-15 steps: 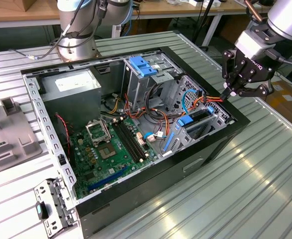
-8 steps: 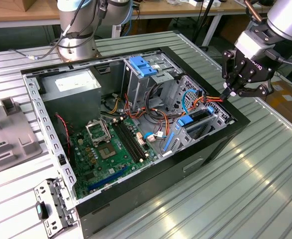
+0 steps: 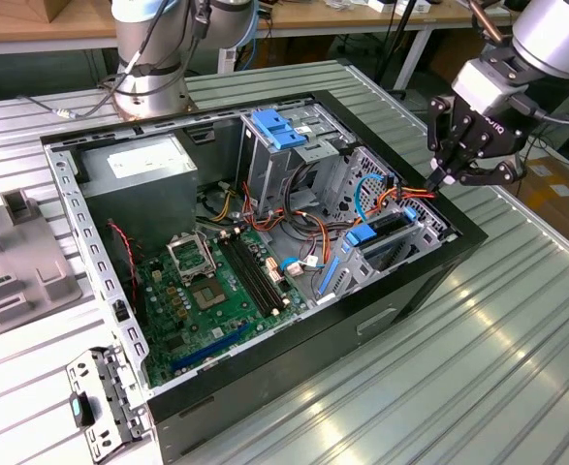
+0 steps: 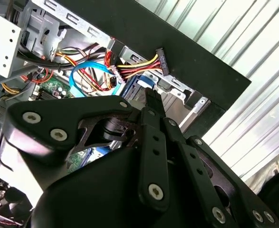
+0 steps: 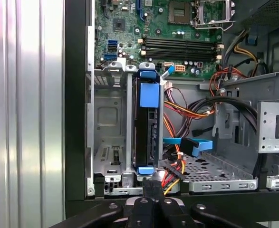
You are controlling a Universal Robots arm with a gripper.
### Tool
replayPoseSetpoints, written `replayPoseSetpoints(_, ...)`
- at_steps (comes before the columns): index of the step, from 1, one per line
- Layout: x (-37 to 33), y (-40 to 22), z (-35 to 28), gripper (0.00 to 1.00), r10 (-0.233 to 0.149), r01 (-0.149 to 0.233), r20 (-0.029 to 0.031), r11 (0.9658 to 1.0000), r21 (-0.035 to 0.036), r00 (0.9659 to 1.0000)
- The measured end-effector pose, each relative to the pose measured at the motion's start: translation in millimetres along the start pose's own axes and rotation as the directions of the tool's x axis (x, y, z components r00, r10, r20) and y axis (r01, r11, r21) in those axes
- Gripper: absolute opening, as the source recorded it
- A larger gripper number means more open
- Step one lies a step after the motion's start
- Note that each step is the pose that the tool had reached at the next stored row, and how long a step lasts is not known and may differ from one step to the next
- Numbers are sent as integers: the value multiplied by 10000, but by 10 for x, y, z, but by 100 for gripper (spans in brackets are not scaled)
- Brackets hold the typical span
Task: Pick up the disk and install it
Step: 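Insert the first disk wire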
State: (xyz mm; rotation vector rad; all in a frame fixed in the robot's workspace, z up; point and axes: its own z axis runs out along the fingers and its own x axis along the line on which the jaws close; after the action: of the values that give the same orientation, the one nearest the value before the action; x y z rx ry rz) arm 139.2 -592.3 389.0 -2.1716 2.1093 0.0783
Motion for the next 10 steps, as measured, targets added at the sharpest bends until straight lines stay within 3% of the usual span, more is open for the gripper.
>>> replayPoseSetpoints(4, 1, -2, 9, 11, -687, 687, 35, 9976, -80, 9976)
replayPoseSetpoints(5, 1, -2, 10, 11, -1112, 1113, 59, 9937, -128, 9938)
replayPoseSetpoints(7, 1, -2, 11, 11, -1604, 1606, 89, 9869, -182, 9870)
replayPoseSetpoints(10, 1, -2, 12, 11, -2076, 2079, 121, 9779, -233, 9781)
